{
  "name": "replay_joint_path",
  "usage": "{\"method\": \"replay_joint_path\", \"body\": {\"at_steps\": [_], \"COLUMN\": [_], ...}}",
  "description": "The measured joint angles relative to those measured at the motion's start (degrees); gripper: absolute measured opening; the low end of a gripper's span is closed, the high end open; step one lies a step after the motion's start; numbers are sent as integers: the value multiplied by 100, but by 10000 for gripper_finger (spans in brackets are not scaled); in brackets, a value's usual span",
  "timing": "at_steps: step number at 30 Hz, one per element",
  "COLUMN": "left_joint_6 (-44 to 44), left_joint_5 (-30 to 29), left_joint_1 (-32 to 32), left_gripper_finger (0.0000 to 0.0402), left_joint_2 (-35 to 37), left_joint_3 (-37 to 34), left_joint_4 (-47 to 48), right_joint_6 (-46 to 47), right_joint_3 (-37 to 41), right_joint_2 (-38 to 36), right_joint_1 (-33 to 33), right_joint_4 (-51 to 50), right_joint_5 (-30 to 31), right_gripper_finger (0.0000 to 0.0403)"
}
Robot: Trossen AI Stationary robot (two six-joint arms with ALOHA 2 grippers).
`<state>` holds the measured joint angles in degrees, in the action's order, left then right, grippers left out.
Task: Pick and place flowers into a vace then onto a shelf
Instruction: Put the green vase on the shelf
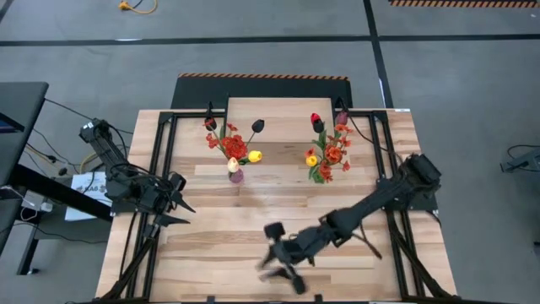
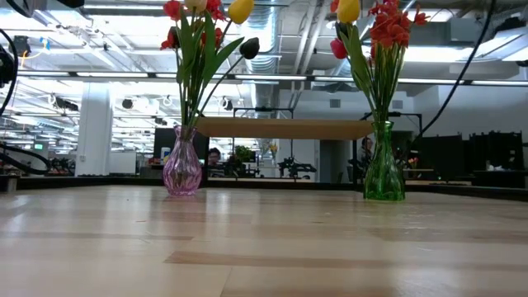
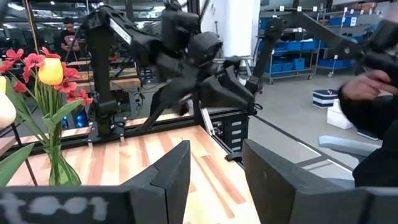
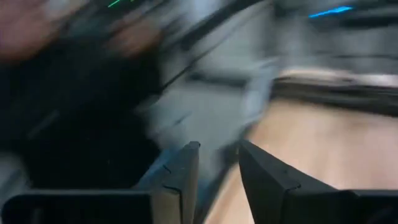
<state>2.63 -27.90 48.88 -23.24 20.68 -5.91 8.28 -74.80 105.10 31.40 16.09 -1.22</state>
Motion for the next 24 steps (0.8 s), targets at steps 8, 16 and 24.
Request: {"method": "replay_joint_path", "body": {"at_steps": [8,16,24], "left_joint_6": [-16,-334,-373], "left_joint_5": [-6,-404,-629], "left_joint_1": [0,0,0], "left_gripper_finger": [134,134,134], "left_joint_2": [0,0,-2], "left_joint_3": [1,1,1], "left_joint_4": [44,89,-27], "right_joint_6": [-963,-479,206], "right_joint_3": [-250,536,3048], "right_joint_2": [-1708,-3095,-5248], "right_joint_1": [-43,844,1376], "right_joint_4": [-3610,-4550,-3521], "right_joint_5": [-535,1160,3291], "right_gripper_finger": [54,26,20]}}
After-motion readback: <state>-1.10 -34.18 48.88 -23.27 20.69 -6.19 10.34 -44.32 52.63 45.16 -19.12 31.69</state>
